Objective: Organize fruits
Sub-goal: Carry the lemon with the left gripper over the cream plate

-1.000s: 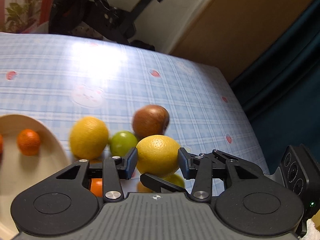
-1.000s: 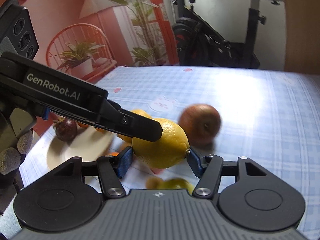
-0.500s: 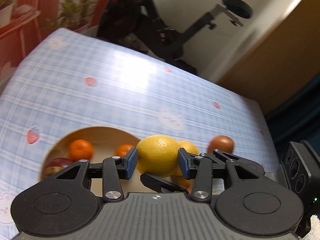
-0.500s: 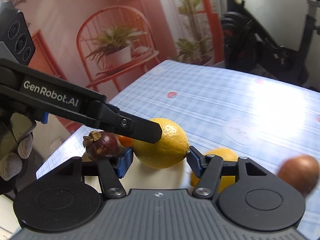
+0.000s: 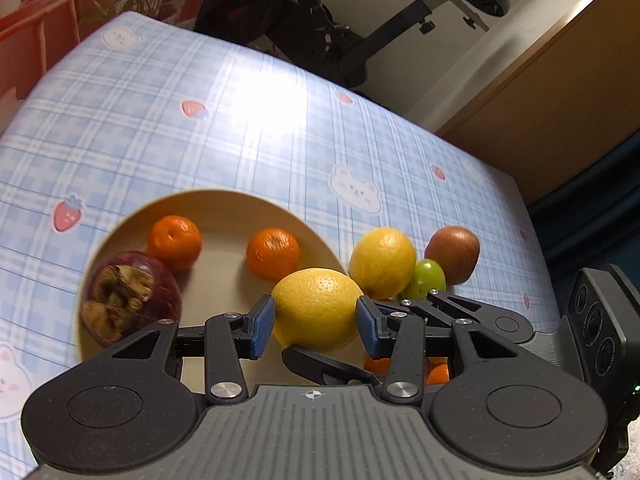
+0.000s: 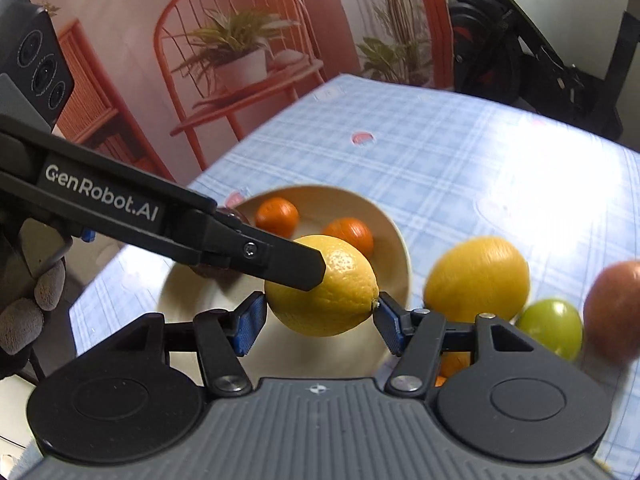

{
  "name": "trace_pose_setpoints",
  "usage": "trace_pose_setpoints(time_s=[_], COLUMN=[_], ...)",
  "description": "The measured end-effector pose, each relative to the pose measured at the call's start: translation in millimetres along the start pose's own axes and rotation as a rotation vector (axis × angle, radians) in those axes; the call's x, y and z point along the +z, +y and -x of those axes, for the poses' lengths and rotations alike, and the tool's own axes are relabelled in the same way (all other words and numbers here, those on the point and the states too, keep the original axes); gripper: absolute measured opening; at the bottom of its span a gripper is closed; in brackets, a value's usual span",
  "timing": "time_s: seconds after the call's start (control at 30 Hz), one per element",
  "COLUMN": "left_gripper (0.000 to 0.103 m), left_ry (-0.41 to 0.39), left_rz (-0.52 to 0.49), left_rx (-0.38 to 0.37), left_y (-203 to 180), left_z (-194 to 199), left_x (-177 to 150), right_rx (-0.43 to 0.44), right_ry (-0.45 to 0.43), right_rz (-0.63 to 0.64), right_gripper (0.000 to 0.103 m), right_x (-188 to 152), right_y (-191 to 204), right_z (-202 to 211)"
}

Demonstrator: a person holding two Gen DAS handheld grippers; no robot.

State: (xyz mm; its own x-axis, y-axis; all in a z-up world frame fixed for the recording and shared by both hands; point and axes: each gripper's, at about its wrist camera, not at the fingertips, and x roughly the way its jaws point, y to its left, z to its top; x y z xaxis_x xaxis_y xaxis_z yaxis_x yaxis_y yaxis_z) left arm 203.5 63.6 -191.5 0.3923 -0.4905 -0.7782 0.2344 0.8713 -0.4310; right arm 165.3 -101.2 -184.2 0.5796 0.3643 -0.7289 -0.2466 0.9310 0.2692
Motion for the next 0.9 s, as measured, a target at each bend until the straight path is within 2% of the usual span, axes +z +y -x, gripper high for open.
trace_pose_setpoints(time_s=[0.3, 0.47, 0.67, 0.9], left_gripper=[0.048, 0.049, 0.049, 0.051], left_ry=[-0.051, -0.078, -0.092, -0.097], left_rz=[0.042, 0.055, 0.043, 0.003], left_rx=[0.058, 0.097, 0.122, 0.152], left_y=[15, 20, 20, 10], left_z=[0, 7, 9, 3], left_x=[6, 11, 13, 12], right_rx=[0.025, 0.019, 0.022, -0.004], right_ry=[-0.018, -0.036, -0.042, -0.046], right_rz=[0.023, 0.087, 0.114, 0.107], right_gripper=[0.061, 0.061, 0.062, 0.062], right_x=[12, 19, 21, 16], right_y=[2, 9, 11, 7], right_z=[-21, -32, -39, -24])
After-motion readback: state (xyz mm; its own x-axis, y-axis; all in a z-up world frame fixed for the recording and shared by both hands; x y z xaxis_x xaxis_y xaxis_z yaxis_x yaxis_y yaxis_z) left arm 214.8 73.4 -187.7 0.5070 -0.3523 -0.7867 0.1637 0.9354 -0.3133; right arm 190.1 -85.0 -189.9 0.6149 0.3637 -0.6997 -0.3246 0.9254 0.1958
